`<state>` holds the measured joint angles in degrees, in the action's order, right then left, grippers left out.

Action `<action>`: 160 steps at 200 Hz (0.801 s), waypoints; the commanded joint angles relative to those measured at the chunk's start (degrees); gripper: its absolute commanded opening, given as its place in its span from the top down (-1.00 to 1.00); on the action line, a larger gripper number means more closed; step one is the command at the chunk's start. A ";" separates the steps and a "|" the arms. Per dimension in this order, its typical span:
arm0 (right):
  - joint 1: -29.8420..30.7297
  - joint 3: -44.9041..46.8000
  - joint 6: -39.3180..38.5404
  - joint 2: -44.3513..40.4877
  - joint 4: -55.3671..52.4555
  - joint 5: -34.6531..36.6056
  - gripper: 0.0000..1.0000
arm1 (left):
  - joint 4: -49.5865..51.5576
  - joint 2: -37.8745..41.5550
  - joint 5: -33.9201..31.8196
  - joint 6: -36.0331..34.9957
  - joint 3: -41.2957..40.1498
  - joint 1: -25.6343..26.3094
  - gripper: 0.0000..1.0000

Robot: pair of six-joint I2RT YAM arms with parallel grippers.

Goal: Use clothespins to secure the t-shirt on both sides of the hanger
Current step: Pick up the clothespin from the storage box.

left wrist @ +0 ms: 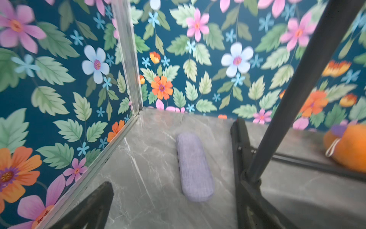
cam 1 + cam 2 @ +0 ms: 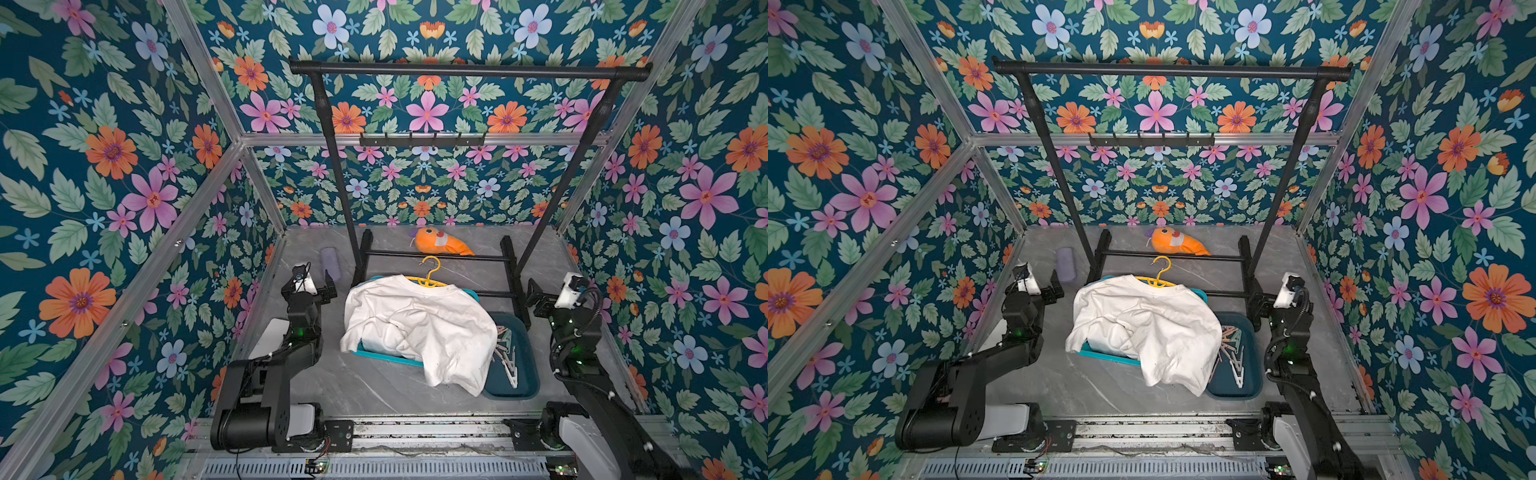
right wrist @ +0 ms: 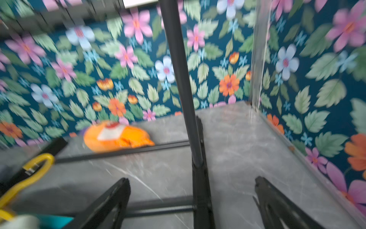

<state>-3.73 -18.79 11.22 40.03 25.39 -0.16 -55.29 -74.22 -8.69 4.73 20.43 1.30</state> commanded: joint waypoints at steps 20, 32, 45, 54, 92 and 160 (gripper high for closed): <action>-2.50 -12.49 18.59 -10.97 -44.71 -1.82 -0.99 | 11.83 12.41 5.49 22.69 -1.99 -0.25 -0.99; -2.49 -18.66 20.14 -5.72 -54.94 -6.28 -0.89 | 16.01 14.72 8.64 25.76 -0.74 -0.25 -0.99; -2.42 -24.45 20.29 -0.15 -64.47 -10.80 -0.65 | 22.65 16.42 7.91 28.80 1.06 -0.29 -0.99; -2.36 -26.22 20.92 1.62 -67.61 -13.47 -0.59 | 26.93 17.45 8.60 28.37 2.43 -0.25 -0.99; 4.50 -26.20 25.64 5.47 -72.24 -14.00 0.06 | 43.25 19.58 17.28 24.37 8.31 -0.08 -0.83; 17.19 -17.18 40.97 16.17 -58.05 -3.47 0.42 | 49.14 24.09 19.45 24.64 8.89 0.53 -0.78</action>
<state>13.06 -38.33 44.34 54.76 -39.18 -9.06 -8.86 -51.00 9.32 29.98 28.97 1.63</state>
